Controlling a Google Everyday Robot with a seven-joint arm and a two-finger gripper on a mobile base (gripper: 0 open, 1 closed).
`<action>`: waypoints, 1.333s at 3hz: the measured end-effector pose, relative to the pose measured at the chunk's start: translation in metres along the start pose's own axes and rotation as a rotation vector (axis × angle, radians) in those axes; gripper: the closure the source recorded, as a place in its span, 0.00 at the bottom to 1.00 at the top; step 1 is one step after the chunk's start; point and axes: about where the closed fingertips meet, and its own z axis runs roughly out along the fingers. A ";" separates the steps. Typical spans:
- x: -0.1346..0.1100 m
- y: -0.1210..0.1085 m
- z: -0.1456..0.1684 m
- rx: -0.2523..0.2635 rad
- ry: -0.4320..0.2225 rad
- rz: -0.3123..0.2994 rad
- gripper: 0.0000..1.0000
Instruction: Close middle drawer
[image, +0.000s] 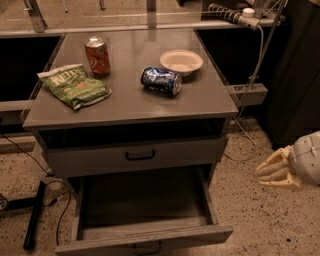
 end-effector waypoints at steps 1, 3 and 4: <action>-0.016 0.018 -0.008 -0.049 -0.099 -0.103 1.00; -0.022 0.022 0.000 -0.056 -0.081 -0.124 1.00; -0.018 0.035 0.048 -0.079 -0.092 -0.091 1.00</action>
Offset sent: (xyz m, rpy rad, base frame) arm -0.0159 0.0110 0.0094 0.0626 -0.0142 0.1108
